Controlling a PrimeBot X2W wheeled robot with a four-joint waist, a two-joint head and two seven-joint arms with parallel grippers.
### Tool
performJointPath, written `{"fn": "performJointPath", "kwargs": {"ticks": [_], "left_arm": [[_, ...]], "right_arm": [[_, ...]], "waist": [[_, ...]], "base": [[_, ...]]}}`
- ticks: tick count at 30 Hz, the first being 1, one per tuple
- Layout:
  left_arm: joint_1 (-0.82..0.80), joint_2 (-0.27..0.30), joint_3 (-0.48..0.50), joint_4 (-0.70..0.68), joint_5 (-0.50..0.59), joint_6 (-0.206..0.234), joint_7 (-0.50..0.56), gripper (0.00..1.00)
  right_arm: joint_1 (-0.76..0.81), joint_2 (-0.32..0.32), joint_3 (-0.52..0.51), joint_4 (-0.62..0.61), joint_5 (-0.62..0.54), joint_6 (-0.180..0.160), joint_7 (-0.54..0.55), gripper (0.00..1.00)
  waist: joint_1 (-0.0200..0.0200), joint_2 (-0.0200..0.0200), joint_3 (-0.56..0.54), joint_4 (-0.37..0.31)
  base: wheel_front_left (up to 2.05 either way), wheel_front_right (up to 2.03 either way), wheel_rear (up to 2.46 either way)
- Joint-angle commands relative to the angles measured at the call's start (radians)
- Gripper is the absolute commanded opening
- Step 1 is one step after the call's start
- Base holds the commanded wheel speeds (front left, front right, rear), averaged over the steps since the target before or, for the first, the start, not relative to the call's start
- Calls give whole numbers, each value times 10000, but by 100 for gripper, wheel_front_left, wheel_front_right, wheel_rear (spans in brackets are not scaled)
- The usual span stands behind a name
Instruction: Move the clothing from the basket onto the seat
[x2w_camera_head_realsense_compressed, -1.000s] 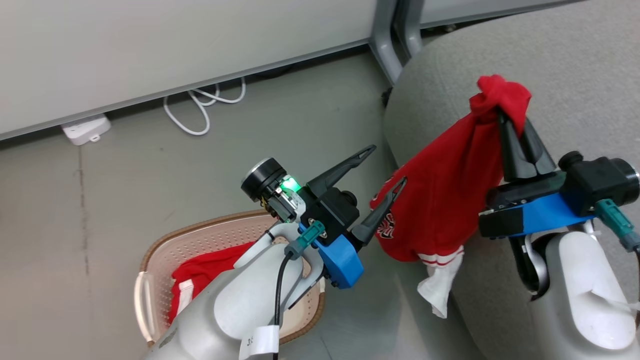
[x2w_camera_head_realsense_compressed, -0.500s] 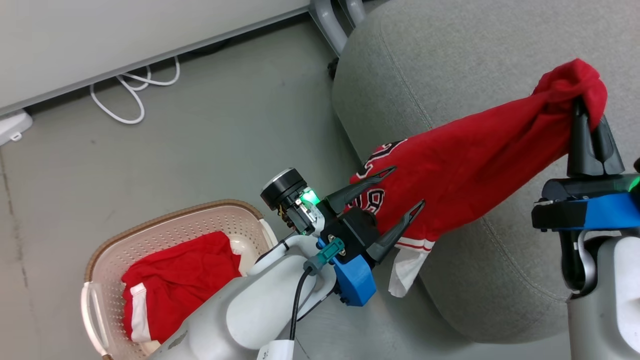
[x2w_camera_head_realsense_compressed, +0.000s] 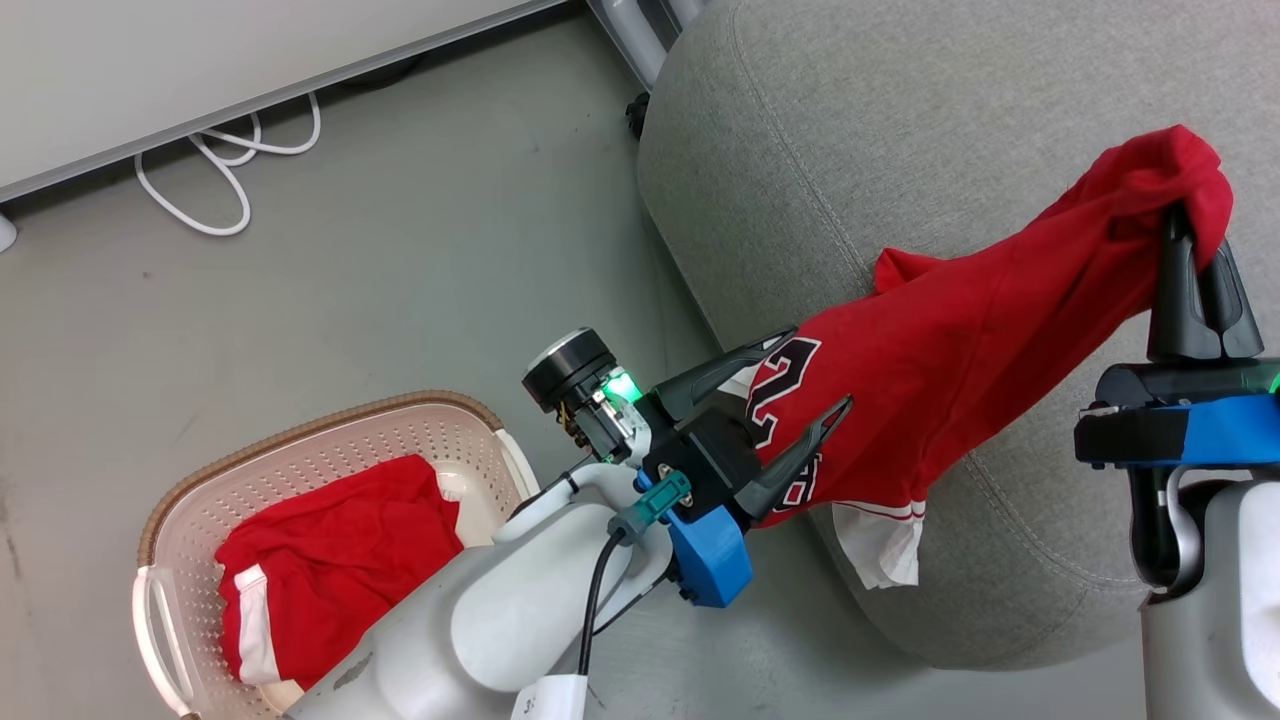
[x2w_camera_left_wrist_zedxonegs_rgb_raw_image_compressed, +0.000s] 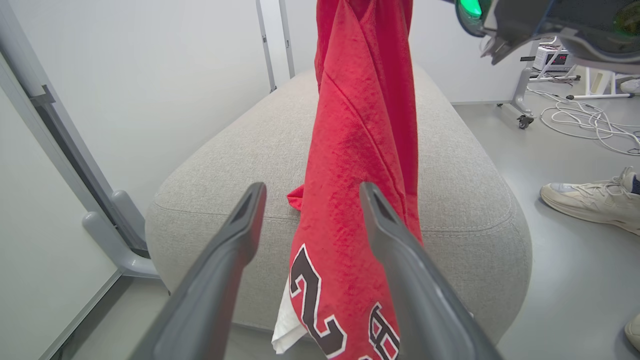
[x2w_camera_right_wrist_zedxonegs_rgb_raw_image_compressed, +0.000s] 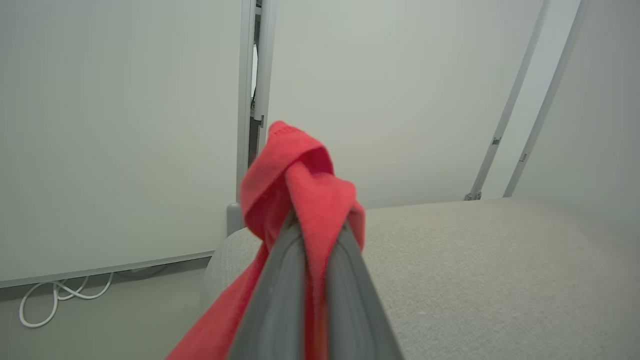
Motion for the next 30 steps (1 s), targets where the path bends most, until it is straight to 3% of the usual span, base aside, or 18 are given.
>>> {"fn": "performJointPath", "kwargs": {"ticks": [1,7,13,20,26,30], "left_arm": [[-162,56,56,-52,-24,-14,-27,100],[-199,131,304,-169,106,7,-27,100],[-350,267,508,-279,304,31,-27,100],[-776,525,624,-376,573,50,-26,100],[-1302,761,706,-440,798,62,-20,100],[-1654,933,728,-508,932,79,25,100]], "right_arm": [[-84,31,14,-31,11,1,-38,0],[-754,-181,36,-260,44,1,-38,0],[-2334,-948,-79,-449,125,1,-38,0],[-4652,-2650,-1225,-555,315,1,-38,0],[-6210,-4579,-2323,330,833,1,-33,0],[-6585,-5119,-2647,921,1011,1,-29,0]], "waist": [[-1,0,0,27],[-1,0,142,77],[-1,0,634,48],[-1,0,1669,129],[-1,0,2656,135],[-1,0,3231,40]], "base": [[0,0,0],[0,0,0],[0,0,0],[0,0,0],[0,0,0],[0,0,0]]}}
